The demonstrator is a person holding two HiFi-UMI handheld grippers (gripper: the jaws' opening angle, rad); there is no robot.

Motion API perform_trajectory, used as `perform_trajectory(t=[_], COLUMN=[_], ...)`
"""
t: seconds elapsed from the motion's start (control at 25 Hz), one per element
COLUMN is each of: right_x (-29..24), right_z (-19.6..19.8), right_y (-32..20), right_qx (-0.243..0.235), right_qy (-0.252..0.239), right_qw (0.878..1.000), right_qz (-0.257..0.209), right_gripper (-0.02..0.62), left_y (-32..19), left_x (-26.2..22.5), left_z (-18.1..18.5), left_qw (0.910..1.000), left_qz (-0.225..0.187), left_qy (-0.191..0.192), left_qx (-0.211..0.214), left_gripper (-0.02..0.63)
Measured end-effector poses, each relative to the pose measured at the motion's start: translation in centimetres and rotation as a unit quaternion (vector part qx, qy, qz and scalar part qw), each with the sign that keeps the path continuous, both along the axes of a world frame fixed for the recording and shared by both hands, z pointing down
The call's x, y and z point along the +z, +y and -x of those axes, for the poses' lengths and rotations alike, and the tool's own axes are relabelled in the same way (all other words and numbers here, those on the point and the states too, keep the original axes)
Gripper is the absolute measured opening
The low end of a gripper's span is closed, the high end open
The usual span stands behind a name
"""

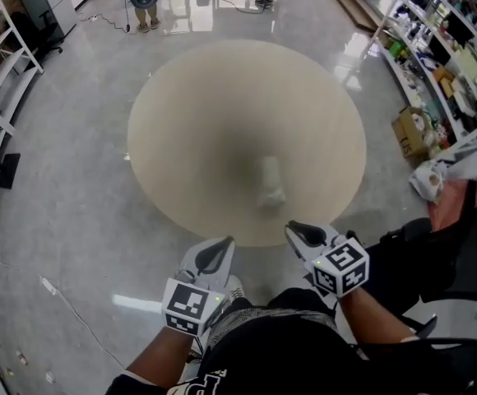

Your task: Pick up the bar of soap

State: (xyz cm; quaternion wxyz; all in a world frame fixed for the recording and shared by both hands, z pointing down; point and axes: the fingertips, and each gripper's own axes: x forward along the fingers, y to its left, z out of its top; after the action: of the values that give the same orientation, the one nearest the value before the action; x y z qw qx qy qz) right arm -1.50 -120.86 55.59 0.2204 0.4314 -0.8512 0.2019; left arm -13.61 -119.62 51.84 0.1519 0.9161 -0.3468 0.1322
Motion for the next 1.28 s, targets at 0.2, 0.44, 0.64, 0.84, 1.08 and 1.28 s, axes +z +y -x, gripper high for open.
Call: perform_trajectory(t=[0.2,0.44,0.64,0.84,1.08,1.28], right_x=[2.4,5.5,8.4,10.8,13.7,14.9], right_z=[0.1,-0.7,-0.6,-1.9,-3.4,-3.0], right_y=[-3.3,-7.8,-11.6,-14.9,-17.4,-18.3], right_qx=[0.005,0.056,0.09,0.145,0.186,0.176], right_qy=[0.053,0.072,0.079,0.074,0.061,0.063], right_qw=[0.998,0.995,0.99,0.981,0.971,0.971], right_qz=[0.02,0.045,0.072,0.107,0.137,0.151], right_gripper=[0.071,0.1,0.174,0.249,0.295,0.299], left_y=[-1.5,-3.2,-3.9,-5.2,-7.2,-7.7], left_x=[1.3,2.6,3.0,3.5,3.5,4.1], left_z=[0.7,2.1,3.5,3.8,2.4,1.6], left_qw=[0.9996,0.9987,0.9974,0.9958,0.9953,0.995], left_qz=[0.021,0.036,0.044,0.057,0.06,0.075], left_qy=[0.019,0.022,0.025,0.022,0.031,0.019], left_qx=[-0.006,-0.027,-0.051,-0.068,-0.069,-0.063], left_gripper=[0.008,0.008,0.008,0.008,0.008,0.008])
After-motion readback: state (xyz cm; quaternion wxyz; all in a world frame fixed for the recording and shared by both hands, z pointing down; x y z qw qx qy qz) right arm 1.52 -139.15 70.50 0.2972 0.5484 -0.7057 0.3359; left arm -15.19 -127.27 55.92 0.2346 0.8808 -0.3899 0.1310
